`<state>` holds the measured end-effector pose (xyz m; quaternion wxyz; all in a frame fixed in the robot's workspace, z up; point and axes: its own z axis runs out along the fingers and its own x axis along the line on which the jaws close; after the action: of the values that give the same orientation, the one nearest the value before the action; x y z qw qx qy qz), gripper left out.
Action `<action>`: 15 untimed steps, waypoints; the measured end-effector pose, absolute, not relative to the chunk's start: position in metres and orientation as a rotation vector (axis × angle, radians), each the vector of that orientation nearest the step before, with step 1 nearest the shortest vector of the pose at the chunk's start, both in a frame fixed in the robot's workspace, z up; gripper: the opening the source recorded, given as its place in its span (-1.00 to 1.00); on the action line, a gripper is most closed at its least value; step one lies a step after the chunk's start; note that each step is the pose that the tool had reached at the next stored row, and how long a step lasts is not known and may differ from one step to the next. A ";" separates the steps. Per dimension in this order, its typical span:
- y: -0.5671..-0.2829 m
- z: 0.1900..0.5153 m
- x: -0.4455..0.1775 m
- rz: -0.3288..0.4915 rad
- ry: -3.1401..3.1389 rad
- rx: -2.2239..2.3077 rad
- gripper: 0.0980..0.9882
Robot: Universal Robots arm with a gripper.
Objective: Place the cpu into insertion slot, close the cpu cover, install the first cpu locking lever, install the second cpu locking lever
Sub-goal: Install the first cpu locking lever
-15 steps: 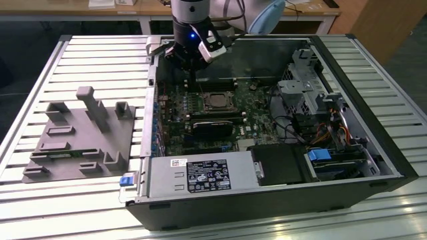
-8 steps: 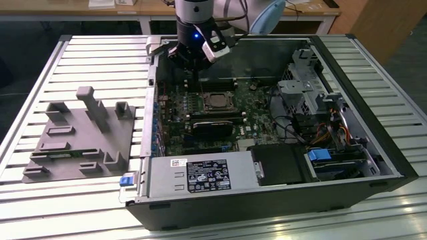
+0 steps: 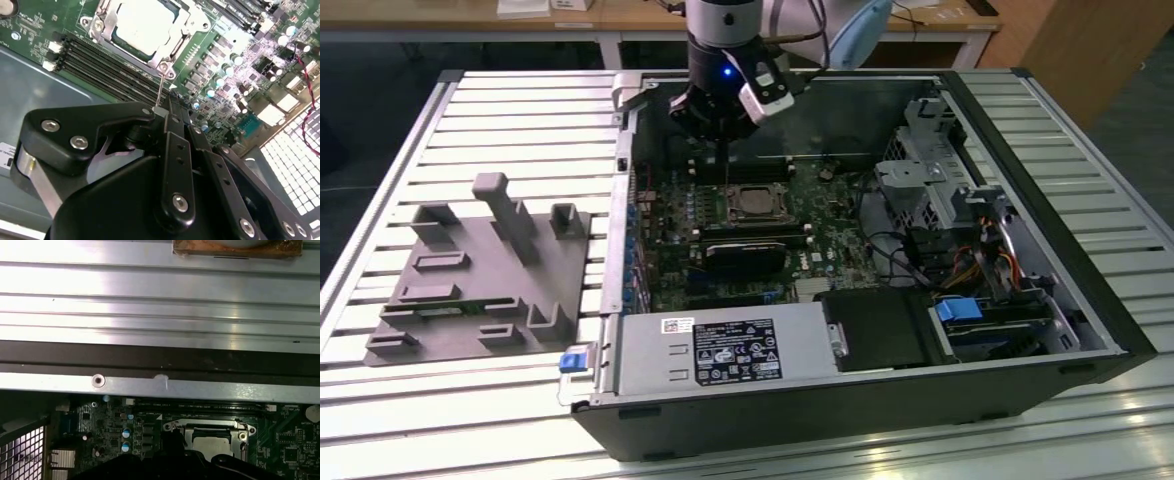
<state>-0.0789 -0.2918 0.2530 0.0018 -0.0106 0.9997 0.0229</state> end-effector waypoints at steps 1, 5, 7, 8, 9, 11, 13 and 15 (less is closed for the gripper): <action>-0.292 0.253 -0.079 0.071 3.137 -0.033 -0.98; -0.292 0.253 -0.078 0.069 3.137 -0.033 -0.98; -0.292 0.252 -0.076 0.069 3.137 -0.033 -0.98; -0.292 0.252 -0.075 0.069 3.137 -0.033 -0.98; -0.292 0.252 -0.074 0.069 3.137 -0.033 -0.98; -0.292 0.251 -0.071 0.069 3.137 -0.033 -0.98; -0.292 0.251 -0.067 0.069 3.137 -0.033 -0.98; -0.292 0.250 -0.064 0.070 3.137 -0.033 -0.98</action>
<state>-0.0644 -0.2918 0.2497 0.0016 -0.0106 0.9997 0.0224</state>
